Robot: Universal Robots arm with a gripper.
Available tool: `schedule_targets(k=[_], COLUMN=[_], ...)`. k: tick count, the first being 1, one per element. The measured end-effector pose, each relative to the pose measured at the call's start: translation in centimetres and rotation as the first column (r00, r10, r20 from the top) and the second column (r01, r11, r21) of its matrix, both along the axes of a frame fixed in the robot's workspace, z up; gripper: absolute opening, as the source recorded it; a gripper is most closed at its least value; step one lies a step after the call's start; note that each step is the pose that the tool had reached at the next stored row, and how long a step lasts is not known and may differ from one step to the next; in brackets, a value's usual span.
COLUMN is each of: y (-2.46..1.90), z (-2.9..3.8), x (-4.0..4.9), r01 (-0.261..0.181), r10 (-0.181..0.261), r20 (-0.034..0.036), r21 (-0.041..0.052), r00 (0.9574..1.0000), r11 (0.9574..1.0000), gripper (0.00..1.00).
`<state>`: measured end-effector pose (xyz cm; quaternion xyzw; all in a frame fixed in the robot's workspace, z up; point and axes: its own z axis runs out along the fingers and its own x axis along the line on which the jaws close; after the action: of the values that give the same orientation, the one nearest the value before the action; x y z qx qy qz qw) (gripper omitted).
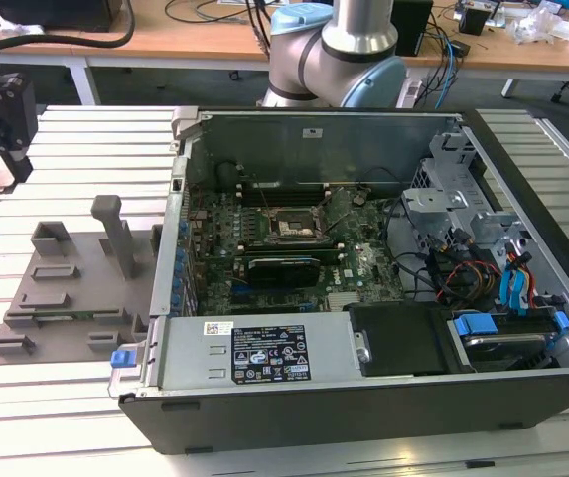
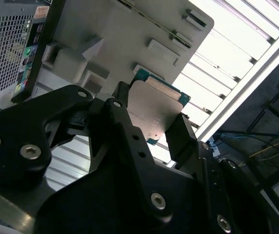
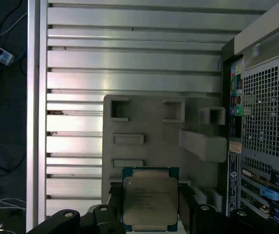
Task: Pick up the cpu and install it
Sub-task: 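Pick up the cpu and move it towards the insertion slot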
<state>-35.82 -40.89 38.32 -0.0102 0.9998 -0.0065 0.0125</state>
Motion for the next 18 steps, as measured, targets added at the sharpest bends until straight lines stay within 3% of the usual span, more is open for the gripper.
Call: schedule_targets(k=[4, 18], y=[0.0, 0.0], z=[0.0, 0.01], x=[0.83, 5.13], r01=[0.0, 0.0], r10=[0.0, 0.0], r20=[-0.0001, -0.0001], r21=[-0.0002, -0.0011], r00=[1.0, 1.0], r11=[1.0, 1.0], gripper=[0.55, 0.55])
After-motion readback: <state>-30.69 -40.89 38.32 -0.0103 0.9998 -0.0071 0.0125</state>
